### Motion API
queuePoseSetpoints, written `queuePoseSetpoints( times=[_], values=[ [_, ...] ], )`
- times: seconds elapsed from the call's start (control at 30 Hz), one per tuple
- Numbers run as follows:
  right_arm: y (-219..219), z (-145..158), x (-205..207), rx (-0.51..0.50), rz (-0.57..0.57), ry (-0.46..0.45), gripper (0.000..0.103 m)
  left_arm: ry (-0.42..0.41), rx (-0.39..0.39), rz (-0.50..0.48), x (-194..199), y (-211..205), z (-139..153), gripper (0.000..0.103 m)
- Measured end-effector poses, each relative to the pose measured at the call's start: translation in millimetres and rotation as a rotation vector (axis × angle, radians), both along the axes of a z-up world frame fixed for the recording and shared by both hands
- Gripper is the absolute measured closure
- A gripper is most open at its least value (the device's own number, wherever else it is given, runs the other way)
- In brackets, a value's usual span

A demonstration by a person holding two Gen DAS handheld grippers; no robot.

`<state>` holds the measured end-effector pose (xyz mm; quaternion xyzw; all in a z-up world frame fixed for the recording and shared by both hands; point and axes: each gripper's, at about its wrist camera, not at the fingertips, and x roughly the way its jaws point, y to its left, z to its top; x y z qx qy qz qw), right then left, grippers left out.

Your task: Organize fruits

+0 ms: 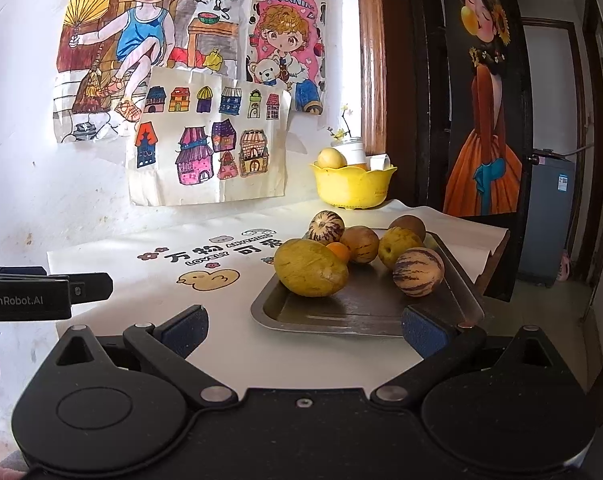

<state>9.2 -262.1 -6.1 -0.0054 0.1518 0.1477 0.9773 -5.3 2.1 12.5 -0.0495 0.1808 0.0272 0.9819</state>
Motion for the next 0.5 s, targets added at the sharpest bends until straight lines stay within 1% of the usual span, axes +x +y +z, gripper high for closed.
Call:
queuePoseSetpoints(
  times=[0.5],
  values=[
    [-1.0,-0.3,-0.7,0.008,0.003,-0.006,0.001,0.004,0.000,0.015,0.5,2.3,-1.0,0.000]
  ],
)
